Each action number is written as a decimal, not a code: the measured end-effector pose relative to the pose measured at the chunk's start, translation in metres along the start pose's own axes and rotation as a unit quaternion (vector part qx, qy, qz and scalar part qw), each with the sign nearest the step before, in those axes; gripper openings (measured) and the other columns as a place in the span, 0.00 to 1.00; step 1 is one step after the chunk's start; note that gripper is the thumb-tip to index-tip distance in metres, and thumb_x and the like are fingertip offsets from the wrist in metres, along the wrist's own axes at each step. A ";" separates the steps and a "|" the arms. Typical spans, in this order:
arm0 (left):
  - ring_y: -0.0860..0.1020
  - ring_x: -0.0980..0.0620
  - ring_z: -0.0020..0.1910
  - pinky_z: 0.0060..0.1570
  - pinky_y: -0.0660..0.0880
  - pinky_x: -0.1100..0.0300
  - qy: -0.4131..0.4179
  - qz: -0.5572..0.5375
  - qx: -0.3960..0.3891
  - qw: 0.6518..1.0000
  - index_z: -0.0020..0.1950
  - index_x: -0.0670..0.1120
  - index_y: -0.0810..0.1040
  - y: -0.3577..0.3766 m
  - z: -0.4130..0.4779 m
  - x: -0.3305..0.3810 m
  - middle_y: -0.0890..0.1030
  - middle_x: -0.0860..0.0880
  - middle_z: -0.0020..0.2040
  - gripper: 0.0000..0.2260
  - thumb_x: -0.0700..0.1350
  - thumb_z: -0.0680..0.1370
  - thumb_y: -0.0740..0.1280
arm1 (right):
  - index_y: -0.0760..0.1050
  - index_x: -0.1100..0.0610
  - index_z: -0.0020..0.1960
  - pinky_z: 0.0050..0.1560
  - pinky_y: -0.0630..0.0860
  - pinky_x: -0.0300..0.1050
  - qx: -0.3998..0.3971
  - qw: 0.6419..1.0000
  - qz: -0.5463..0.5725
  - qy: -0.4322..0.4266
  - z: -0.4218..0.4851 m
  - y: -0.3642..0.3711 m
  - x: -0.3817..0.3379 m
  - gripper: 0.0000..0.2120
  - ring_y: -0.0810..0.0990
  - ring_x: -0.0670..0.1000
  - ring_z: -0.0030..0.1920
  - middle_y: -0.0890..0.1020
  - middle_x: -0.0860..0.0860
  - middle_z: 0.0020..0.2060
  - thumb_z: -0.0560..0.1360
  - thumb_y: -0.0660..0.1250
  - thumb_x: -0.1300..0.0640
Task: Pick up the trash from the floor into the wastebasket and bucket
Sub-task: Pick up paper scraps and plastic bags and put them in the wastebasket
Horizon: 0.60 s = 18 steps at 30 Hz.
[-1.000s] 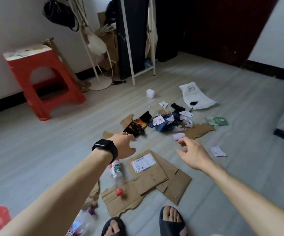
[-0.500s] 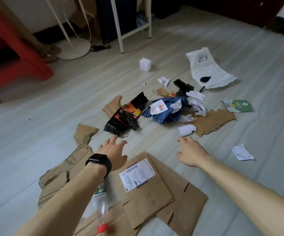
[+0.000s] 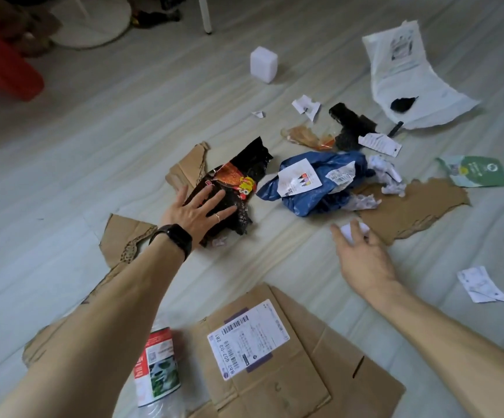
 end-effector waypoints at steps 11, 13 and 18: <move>0.80 0.41 0.51 0.42 0.74 0.54 -0.004 -0.219 0.164 0.962 0.73 0.52 0.67 -0.025 -0.027 0.024 0.83 0.49 0.55 0.19 0.48 0.81 0.60 | 0.72 0.60 0.57 0.32 0.77 0.53 0.158 0.980 0.107 -0.061 -0.034 -0.015 -0.017 0.13 0.80 0.63 0.38 0.83 0.60 0.40 0.76 0.70 0.56; 0.80 0.41 0.50 0.37 0.70 0.55 -0.037 -0.251 0.175 0.951 0.72 0.54 0.68 -0.033 -0.043 0.029 0.82 0.50 0.56 0.19 0.50 0.81 0.61 | 0.69 0.59 0.60 0.40 0.76 0.55 0.114 0.954 0.273 0.042 -0.043 -0.013 -0.005 0.15 0.80 0.66 0.45 0.82 0.63 0.45 0.79 0.66 0.52; 0.82 0.40 0.44 0.34 0.68 0.56 -0.016 -0.304 0.221 0.927 0.63 0.54 0.77 -0.072 -0.092 0.077 0.83 0.50 0.53 0.14 0.49 0.77 0.67 | 0.77 0.59 0.51 0.50 0.76 0.52 0.113 0.878 0.423 0.192 -0.082 0.003 0.066 0.16 0.80 0.61 0.51 0.83 0.60 0.49 0.73 0.73 0.47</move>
Point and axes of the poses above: each hand's wrist, its own z-axis towards the middle knuckle, its own y-axis out of the palm, x = y × z, the point moved 5 cm from there along z, towards the middle knuckle
